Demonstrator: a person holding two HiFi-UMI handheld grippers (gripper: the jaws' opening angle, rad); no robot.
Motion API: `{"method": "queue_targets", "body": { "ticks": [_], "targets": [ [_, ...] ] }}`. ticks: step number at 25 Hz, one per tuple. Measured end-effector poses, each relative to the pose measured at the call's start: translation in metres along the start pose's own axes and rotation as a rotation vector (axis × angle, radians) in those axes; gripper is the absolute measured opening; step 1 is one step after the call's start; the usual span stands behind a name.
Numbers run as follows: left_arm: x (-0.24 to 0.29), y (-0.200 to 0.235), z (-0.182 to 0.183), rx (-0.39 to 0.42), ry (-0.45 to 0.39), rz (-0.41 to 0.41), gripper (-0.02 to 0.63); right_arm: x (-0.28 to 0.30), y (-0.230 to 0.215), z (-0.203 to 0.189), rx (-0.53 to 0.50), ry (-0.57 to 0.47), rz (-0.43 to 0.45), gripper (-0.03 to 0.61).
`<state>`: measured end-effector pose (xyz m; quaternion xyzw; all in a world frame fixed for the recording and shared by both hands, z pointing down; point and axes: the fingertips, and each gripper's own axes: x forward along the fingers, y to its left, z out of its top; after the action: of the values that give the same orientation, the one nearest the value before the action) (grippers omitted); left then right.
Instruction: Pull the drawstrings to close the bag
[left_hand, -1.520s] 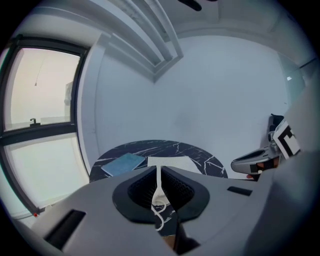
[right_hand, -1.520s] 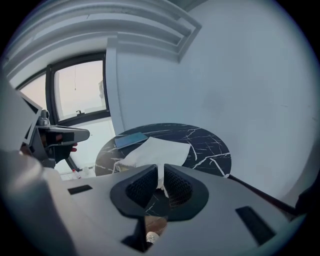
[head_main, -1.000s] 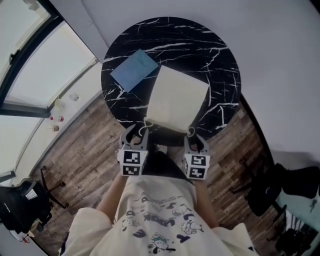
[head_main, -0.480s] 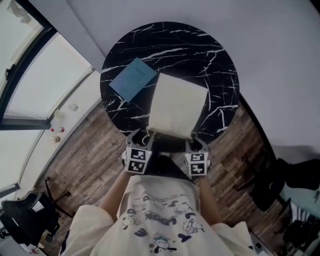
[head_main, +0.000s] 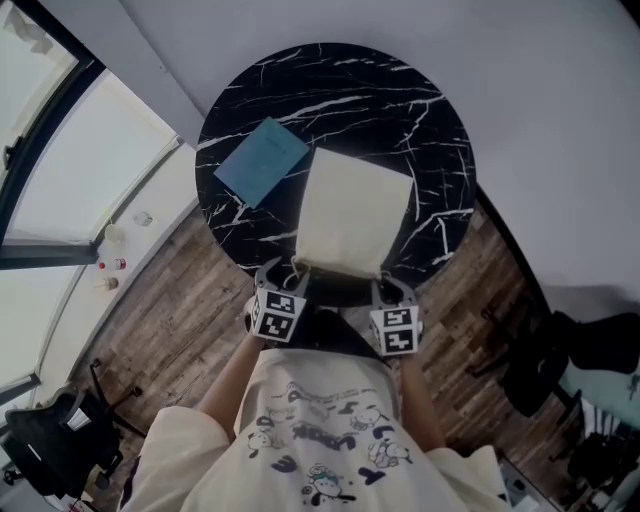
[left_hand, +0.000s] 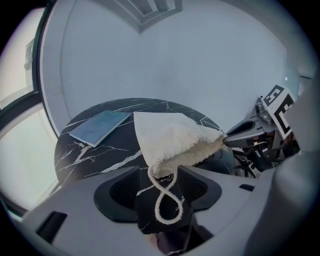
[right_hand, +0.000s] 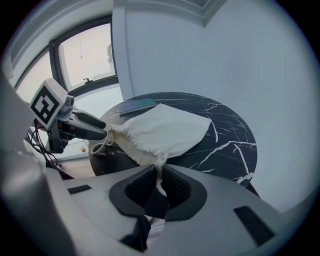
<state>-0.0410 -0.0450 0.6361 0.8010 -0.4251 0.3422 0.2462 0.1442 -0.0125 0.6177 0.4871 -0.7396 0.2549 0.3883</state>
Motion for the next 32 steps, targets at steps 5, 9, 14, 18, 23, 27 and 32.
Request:
{"method": "queue_targets", "body": {
  "ticks": [5,9,14,18,23,27,32],
  "targets": [
    [0.018,0.001,0.004,-0.006,0.037,0.011,0.258,0.000,0.000,0.001,0.026,-0.002,0.010,0.046],
    [0.034,-0.001,0.001,-0.002,0.093,0.023,0.258,0.000,-0.002,0.002,0.033,-0.001,0.007,0.046],
    [0.037,-0.003,-0.003,-0.013,0.111,0.032,0.248,0.001,-0.003,0.002,0.041,-0.001,0.007,0.046],
    [0.034,-0.004,-0.007,0.023,0.132,0.006,0.194,0.001,-0.003,0.001,0.043,0.004,0.010,0.046],
    [0.024,0.005,-0.015,0.085,0.169,0.011,0.136,0.001,-0.006,0.001,0.050,0.005,0.008,0.044],
    [0.018,0.012,-0.022,0.069,0.196,0.005,0.083,0.001,-0.007,0.002,0.046,0.005,0.006,0.044],
    [0.016,0.016,-0.021,0.051,0.191,0.013,0.063,0.003,-0.008,0.001,0.039,0.000,0.010,0.043]
  ]
}}
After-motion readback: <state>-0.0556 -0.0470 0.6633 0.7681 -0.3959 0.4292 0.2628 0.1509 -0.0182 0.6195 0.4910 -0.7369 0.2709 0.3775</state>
